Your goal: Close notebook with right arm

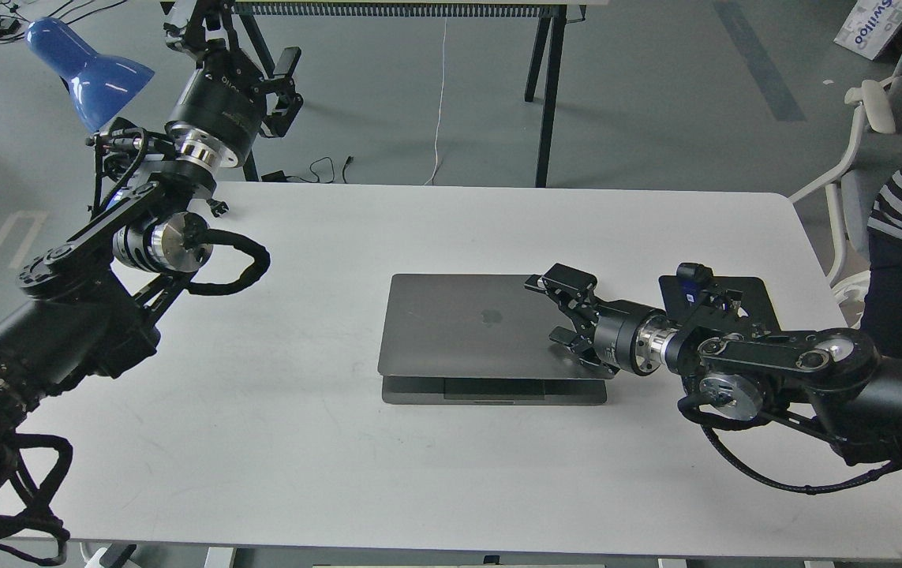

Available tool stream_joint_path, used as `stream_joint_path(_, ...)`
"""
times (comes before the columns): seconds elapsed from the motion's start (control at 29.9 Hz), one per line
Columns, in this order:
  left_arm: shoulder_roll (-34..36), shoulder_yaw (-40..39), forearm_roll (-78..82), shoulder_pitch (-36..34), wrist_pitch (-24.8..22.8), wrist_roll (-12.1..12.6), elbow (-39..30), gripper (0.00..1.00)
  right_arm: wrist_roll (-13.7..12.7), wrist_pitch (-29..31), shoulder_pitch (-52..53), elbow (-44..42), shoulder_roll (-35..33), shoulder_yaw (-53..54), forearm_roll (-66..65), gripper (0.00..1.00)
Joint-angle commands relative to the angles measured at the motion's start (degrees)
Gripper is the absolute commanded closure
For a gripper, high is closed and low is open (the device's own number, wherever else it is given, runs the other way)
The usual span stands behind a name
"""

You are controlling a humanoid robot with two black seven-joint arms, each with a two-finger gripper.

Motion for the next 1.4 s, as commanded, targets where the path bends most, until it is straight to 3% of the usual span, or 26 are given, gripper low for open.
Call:
stream_joint_path(0.0, 0.06, 0.00, 0.00, 0.00, -0.05, 0.00, -0.07, 0.00, 0.00, -0.01, 0.00, -0.09, 0.08, -1.06, -0.07, 0.00)
stream_joint_path(1.14, 0.06, 0.00, 0.00, 0.00, 0.04, 0.00, 0.01, 0.00, -0.08, -4.14, -0.36, -0.18, 0.96, -7.75, -0.95, 0.00)
stream_joint_path(1.37, 0.06, 0.00, 0.00, 0.00, 0.04, 0.00, -0.07, 0.00, 0.00, -4.05, 3.24, 3.32, -0.35, -6.87, -0.86, 0.00)
